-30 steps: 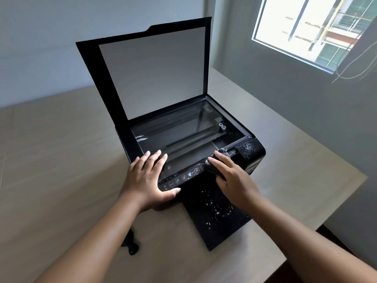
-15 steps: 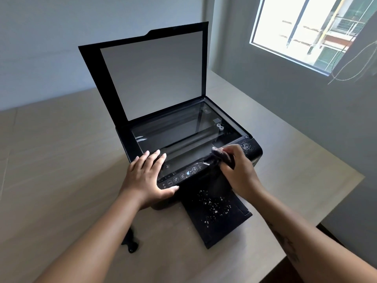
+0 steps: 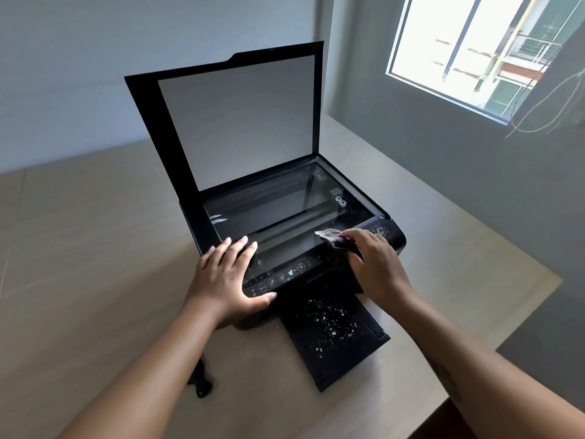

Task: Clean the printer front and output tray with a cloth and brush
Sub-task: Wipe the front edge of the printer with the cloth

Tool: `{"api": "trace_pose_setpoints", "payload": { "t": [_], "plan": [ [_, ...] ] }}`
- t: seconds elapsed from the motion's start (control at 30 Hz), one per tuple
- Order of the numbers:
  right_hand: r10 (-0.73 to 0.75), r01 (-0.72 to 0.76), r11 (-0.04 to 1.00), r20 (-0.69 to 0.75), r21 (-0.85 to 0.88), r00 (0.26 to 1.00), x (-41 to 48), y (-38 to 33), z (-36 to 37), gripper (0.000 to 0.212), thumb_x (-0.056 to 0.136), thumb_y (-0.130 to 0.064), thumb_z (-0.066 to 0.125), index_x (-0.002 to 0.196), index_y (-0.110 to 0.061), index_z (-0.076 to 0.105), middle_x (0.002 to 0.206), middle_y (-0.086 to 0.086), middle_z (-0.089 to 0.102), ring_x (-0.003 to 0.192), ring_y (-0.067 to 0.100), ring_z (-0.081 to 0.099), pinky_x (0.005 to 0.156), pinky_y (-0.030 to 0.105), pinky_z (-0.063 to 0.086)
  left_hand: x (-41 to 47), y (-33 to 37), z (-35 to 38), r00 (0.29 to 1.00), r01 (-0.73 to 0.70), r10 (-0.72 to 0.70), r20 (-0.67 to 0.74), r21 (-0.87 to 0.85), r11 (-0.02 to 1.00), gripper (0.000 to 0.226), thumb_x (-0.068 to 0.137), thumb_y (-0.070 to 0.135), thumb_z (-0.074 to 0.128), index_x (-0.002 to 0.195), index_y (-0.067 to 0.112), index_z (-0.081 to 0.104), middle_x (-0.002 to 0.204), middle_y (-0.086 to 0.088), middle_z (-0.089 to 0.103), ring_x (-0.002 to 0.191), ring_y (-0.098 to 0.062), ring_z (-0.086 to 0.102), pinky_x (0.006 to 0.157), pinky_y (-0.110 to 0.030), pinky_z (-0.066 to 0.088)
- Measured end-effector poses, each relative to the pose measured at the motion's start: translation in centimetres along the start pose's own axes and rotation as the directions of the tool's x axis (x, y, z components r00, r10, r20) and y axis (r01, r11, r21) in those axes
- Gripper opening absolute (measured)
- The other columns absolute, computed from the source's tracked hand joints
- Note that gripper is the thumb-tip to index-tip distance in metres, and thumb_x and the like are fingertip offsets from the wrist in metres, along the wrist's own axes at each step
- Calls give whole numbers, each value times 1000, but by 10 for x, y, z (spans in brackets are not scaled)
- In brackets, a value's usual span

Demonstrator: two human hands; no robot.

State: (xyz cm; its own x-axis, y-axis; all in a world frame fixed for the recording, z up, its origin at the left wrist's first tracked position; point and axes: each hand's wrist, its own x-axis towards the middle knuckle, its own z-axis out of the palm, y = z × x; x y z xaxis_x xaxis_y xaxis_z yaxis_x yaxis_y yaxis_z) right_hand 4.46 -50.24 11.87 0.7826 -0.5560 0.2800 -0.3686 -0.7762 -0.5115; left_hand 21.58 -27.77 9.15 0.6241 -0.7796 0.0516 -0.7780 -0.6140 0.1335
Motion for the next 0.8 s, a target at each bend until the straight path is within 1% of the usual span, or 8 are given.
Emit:
{"api": "trace_pose_setpoints", "payload": {
  "t": [0.13, 0.23, 0.3, 0.43, 0.6, 0.67, 0.73, 0.8],
  "plan": [
    [-244, 261, 957, 134, -124, 960, 12, 0, -32, 38, 86, -4, 62, 112, -32, 66, 116, -10, 62, 109, 19, 47, 92, 37, 34, 0, 0, 0, 1000, 2, -2, -1, -6, 1000, 110, 61, 90, 29, 153, 33, 12, 162, 10, 10, 149, -17, 3, 120, -40, 1],
    [-289, 332, 905, 192, -264, 938, 16, 8, -26, 44, 82, 2, 61, 104, -36, 68, 121, -5, 54, 113, 23, 42, 93, 42, 37, 0, 0, 0, 1000, 3, -4, -9, -14, 1000, 109, 62, 89, 32, 153, 33, 13, 161, 10, 11, 149, -16, 3, 120, -39, 1],
    [-238, 250, 940, 80, -231, 968, 11, 17, -9, 42, 82, 1, 63, 109, -31, 67, 117, 0, 57, 106, 27, 48, 87, 45, 45, 0, 1, 0, 1000, 2, -2, -7, -10, 1000, 108, 62, 89, 32, 153, 34, 13, 162, 10, 10, 149, -16, 3, 120, -39, 0],
    [103, -84, 992, -216, 95, 971, 1, 15, 22, 20, 89, -13, 62, 110, -11, 65, 110, 4, 63, 103, 25, 58, 89, 34, 48, 0, 0, 0, 1000, 4, -4, -7, -14, 1000, 108, 62, 89, 32, 153, 34, 12, 161, 11, 10, 149, -16, 2, 120, -39, 1],
    [189, -169, 943, -44, 288, 981, -5, -2, 33, 62, 89, -58, 34, 129, -17, 57, 132, 0, 53, 135, 19, 36, 114, 43, 27, 0, 0, 0, 1000, 3, -3, -6, -13, 1000, 108, 62, 89, 31, 153, 34, 13, 161, 10, 11, 149, -16, 3, 120, -39, 1],
    [229, -229, 959, 17, 170, 973, -6, -7, 33, 82, 77, -76, 39, 139, -23, 43, 143, -3, 34, 143, 18, 16, 121, 42, 7, 0, 0, 0, 1000, 5, -5, -5, -11, 1000, 108, 62, 89, 31, 153, 34, 13, 161, 11, 11, 148, -16, 3, 120, -39, 0],
    [241, -241, 970, 40, 14, 970, -6, -10, 39, 80, 76, -72, 53, 141, -27, 36, 147, -5, 25, 146, 18, 2, 119, 43, -7, 0, 0, 0, 1000, 4, -4, -3, -13, 1000, 108, 62, 89, 32, 153, 35, 13, 161, 11, 10, 148, -16, 3, 120, -39, 0],
    [211, -210, 976, -30, 51, 977, -4, -9, 42, 56, 84, -48, 63, 132, -24, 49, 141, -2, 38, 144, 22, 13, 119, 51, 7, 0, 0, 0, 1000, 5, -5, -2, -13, 1000, 108, 62, 89, 31, 153, 35, 12, 161, 11, 10, 148, -16, 3, 120, -39, 0]
  ]
}}
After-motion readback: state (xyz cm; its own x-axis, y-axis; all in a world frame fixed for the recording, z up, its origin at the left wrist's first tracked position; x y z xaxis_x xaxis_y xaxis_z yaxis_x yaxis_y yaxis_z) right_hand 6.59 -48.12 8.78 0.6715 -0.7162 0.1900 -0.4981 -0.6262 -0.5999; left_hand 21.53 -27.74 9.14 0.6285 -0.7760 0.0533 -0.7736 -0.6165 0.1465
